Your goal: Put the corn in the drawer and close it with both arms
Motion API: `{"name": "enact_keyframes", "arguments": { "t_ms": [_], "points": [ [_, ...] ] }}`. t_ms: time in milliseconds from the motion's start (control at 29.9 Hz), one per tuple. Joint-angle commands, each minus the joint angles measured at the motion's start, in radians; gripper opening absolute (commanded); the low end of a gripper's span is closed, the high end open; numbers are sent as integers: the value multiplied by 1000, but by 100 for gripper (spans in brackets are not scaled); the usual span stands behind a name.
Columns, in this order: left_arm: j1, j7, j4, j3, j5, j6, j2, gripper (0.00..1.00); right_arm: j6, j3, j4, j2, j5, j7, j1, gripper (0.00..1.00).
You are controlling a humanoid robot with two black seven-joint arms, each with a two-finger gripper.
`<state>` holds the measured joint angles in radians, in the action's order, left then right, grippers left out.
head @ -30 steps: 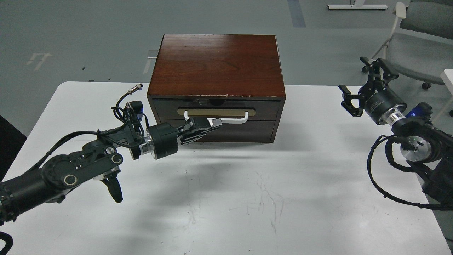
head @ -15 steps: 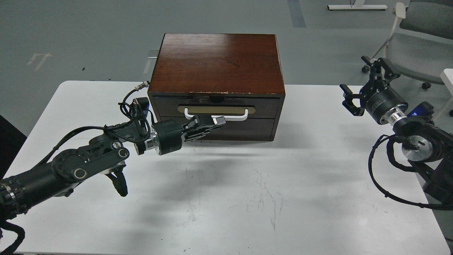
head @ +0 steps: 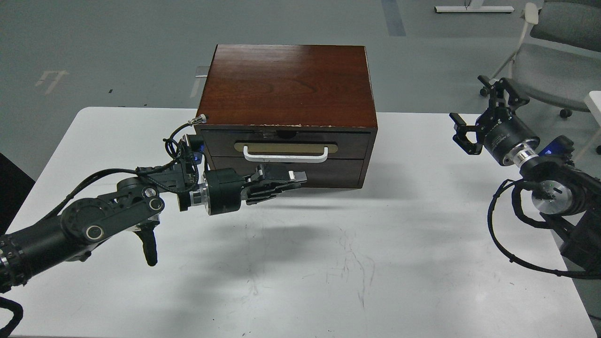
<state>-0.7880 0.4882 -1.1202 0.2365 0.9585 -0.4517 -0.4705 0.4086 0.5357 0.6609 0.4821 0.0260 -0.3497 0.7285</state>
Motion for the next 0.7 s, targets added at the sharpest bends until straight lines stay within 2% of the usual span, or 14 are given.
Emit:
{"name": "enact_keyframes", "arguments": {
  "t_ms": [0,134,234,268,301,335,368,535,602,669],
  "points": [
    [4,0,-52,-2,-1,-19,-30,55,1,0,-1,3,2,0,0,99],
    [3,0,-128,15,-4,-37,-102,59,1,0,-1,3,3,0,-1,99],
    [0,0,-180,62,-9,-37,-174,66,1,0,-1,3,3,0,0,99],
    [1,0,-191,102,-15,-37,-204,77,1,1,-1,3,3,0,0,99],
    [1,0,-191,102,-15,-37,-204,77,1,1,-1,3,3,0,0,99],
    [3,0,-191,156,-39,-37,-235,95,1,1,0,3,3,0,0,99],
    [4,0,-185,187,-82,-37,-264,98,1,1,0,3,3,-2,2,99],
    [4,0,-141,233,-337,-37,-465,98,3,1,0,9,5,-8,2,99],
    [3,0,-98,233,-397,-37,-497,98,3,1,-1,9,5,-8,2,99],
    [1,0,52,233,-448,-37,-505,98,3,1,2,9,6,-11,3,99]
  ]
}}
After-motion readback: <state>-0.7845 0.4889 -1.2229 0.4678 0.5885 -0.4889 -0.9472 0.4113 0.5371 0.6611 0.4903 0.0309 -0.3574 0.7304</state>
